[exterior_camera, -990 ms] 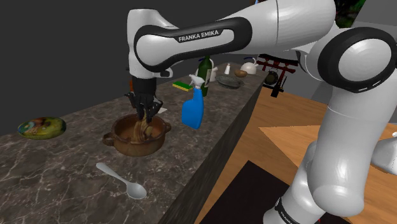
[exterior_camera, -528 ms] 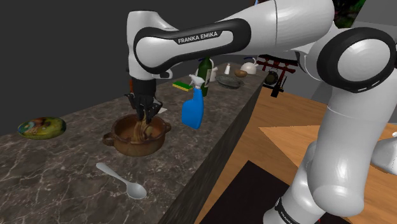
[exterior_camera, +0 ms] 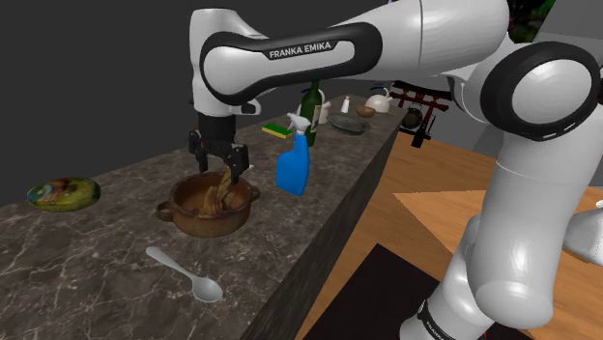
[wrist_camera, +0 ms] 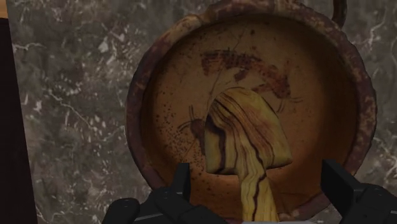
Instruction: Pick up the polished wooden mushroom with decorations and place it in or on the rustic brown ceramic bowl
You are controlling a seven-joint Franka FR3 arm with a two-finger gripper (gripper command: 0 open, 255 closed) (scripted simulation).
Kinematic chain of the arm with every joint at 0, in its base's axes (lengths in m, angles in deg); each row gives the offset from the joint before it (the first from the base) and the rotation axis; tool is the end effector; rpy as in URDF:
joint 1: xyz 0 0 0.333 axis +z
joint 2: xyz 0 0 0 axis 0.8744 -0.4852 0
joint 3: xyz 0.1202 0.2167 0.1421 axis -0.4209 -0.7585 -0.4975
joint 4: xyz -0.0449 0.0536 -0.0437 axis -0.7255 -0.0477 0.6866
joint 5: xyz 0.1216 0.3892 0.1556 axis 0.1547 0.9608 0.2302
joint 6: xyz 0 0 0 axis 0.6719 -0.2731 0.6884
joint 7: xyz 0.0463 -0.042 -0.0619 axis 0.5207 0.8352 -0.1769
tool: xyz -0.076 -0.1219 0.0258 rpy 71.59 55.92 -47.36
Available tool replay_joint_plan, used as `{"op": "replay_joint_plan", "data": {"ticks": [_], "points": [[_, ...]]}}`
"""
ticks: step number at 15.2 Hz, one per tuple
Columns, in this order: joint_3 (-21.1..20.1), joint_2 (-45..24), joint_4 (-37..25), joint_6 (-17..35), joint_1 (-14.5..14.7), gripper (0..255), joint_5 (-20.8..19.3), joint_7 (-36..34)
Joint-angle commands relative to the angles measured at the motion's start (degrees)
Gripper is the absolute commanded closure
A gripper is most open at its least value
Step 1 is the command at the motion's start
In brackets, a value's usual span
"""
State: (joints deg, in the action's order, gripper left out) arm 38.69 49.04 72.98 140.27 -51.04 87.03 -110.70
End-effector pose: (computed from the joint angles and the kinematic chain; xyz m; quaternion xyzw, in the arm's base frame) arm 0.6029 0.2509 0.3928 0.7945 -0.6072 -0.0027 0.0069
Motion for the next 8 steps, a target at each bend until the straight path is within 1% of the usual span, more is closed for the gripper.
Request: {"op": "replay_joint_plan", "data": {"ticks": [1, 2, 8], "points": [[-0.1, 0.8, -2.7, -3.5, 0.0, 0, 0.2, 0.1], [-0.1, 0.8, -4.1, -5.0, 0.0, 0, 0.3, 0.1], [-0.1, 0.8, -4.1, -5.0, 0.0, 0, 0.3, 0.1]]}}
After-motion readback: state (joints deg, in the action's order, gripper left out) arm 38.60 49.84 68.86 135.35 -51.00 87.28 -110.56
